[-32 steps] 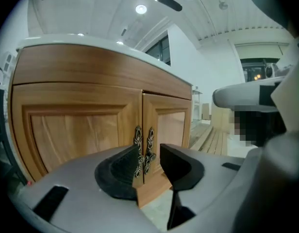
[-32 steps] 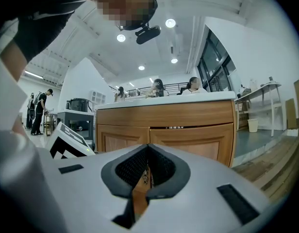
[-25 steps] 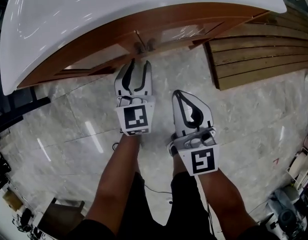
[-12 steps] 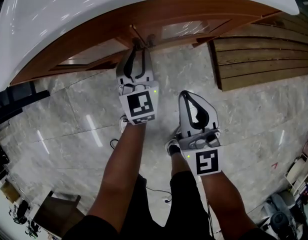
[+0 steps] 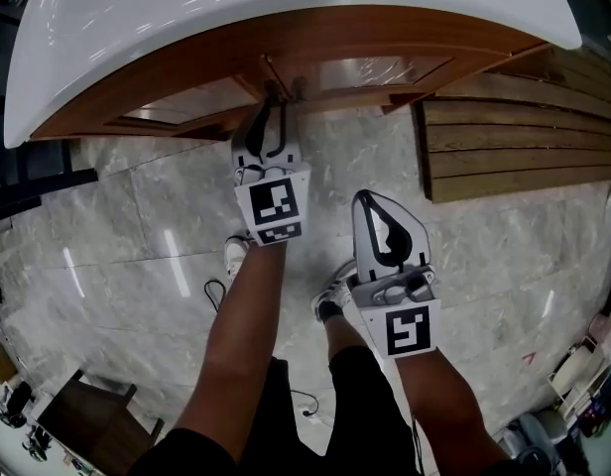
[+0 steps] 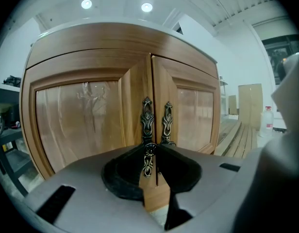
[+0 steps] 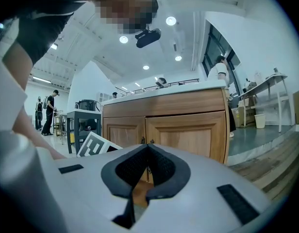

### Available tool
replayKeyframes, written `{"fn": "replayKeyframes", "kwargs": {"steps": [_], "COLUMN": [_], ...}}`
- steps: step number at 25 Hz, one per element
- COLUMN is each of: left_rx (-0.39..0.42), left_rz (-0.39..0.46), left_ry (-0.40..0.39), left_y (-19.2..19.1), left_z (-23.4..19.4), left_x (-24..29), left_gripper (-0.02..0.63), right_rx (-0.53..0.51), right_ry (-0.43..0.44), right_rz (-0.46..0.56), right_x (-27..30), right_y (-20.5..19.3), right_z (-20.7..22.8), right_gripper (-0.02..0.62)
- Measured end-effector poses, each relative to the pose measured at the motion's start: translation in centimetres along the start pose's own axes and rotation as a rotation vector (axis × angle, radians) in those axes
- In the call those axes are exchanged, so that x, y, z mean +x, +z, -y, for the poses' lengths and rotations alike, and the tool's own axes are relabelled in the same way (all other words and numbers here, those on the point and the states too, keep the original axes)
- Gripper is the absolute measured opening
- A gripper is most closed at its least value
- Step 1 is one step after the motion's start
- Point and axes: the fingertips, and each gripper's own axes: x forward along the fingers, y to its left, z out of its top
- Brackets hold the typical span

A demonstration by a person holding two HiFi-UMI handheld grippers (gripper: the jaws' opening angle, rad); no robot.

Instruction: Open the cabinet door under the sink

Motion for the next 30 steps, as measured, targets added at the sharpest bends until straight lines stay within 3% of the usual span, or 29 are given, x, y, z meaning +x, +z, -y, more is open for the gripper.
{"fn": "replayKeyframes", "kwargs": {"steps": [4, 8, 23, 30], "left_rx": [-0.010, -0.014, 0.028, -0.001], "left_rz": [-0.010, -0.019, 0.005, -0.001], "left_ry": [-0.001, -0.039, -0.268, -0.391], "left_y": [-0.1, -0.7, -2.9, -4.3], "left_z": [0.2, 0.4, 0.1, -0.6], "left_x": [-0.6, -2.3, -11.1, -14.3], "left_gripper": [0.094, 0.094, 0.094, 0.094], "right_rx": [-0.041, -0.022, -0.034, -0.074], "right_ry": [0.023, -0.006, -0.013, 0.026], "right_rz": [-0.003, -0.007, -0.021, 0.000], "right_x": [-1.1, -1.8, -1.0, -1.0], "right_y": [0.5, 0.2, -1.7, -2.1], "right_z": [0.7, 0.5, -6.7, -10.0], "right_gripper": [0.022, 0.021, 0.021, 0.021]}}
